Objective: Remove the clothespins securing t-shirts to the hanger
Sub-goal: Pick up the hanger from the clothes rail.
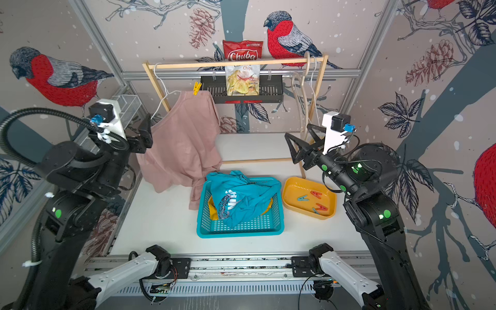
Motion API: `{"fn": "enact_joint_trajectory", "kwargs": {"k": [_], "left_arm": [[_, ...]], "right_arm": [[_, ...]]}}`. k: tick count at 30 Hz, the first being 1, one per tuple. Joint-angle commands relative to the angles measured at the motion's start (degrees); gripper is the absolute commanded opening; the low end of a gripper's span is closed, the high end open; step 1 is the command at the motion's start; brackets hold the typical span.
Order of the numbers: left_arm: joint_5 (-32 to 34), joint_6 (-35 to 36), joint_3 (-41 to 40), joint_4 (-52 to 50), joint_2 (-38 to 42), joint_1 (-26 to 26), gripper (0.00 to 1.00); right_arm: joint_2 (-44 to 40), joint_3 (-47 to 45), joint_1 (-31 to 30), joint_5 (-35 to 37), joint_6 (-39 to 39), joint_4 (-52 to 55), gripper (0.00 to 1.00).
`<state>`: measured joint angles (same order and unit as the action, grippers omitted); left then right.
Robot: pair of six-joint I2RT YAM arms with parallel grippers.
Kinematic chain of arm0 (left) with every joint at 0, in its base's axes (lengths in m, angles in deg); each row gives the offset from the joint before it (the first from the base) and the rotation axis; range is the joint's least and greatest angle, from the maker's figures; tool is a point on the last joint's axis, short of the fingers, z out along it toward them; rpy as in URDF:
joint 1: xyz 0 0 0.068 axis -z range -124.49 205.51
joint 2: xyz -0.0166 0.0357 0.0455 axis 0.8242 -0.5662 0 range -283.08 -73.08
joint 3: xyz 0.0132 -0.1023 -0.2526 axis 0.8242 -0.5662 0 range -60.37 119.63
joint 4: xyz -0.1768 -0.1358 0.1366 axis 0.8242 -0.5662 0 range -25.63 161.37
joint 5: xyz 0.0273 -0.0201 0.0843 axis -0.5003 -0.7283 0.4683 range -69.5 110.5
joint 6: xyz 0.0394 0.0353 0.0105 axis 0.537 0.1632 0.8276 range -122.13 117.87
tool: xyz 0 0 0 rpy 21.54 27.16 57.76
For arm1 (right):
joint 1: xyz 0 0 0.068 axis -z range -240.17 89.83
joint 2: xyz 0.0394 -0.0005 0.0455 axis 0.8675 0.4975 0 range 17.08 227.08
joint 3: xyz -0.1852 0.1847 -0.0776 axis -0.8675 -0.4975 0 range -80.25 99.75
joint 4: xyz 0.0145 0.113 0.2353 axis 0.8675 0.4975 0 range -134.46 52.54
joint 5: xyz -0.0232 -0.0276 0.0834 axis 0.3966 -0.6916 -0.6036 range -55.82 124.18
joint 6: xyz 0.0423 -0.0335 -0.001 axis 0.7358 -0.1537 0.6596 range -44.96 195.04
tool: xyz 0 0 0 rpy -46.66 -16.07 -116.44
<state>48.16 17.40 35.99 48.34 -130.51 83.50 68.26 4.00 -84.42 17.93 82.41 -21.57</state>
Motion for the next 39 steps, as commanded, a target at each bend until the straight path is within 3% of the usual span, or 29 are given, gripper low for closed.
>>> {"fn": "enact_joint_trajectory", "kwargs": {"k": [1,4,9,14,19,23,30,33,37,39], "left_arm": [[0.1,0.6,5.2,-6.9,-3.2,-2.1,0.79],[-5.5,-1.5,11.8,-11.9,-8.5,-5.8,0.79],[-20.4,-5.1,15.5,-15.8,-15.7,-15.8,0.77],[-29.9,-9.2,15.7,-14.1,-20.6,-24.1,0.72],[-37.4,-9.8,16.9,-13.0,-23.7,-28.1,0.7],[-41.5,-8.8,16.9,-13.8,-25.3,-30.2,0.69],[-47.6,-9.0,13.3,-12.0,-27.0,-32.4,0.59],[-50.1,-9.2,13.5,-12.6,-28.7,-32.4,0.47],[-51.9,-9.9,13.8,-12.3,-28.9,-32.4,0.1],[-53.1,-10.1,13.3,-11.5,-28.0,-32.4,0.0]], "right_arm": [[0.9,-0.4,-0.2,-7.7,-1.5,0.3,0.86],[1.9,-0.8,-1.0,-8.6,-2.7,1.3,0.86],[3.9,-2.0,-4.9,-2.5,-6.4,3.6,0.86],[8.5,-3.6,-18.0,12.3,-10.0,2.3,0.85],[17.5,0.7,-30.0,26.5,-16.2,7.0,0.86],[22.0,1.7,-31.8,27.4,-16.6,8.3,0.87],[22.6,0.2,-31.7,27.0,-15.0,5.9,0.88],[23.1,1.2,-31.6,27.5,-15.0,6.2,0.88],[23.8,2.7,-31.1,27.5,-15.1,6.4,0.88],[23.7,3.1,-30.9,27.6,-15.2,6.1,0.88]]}}
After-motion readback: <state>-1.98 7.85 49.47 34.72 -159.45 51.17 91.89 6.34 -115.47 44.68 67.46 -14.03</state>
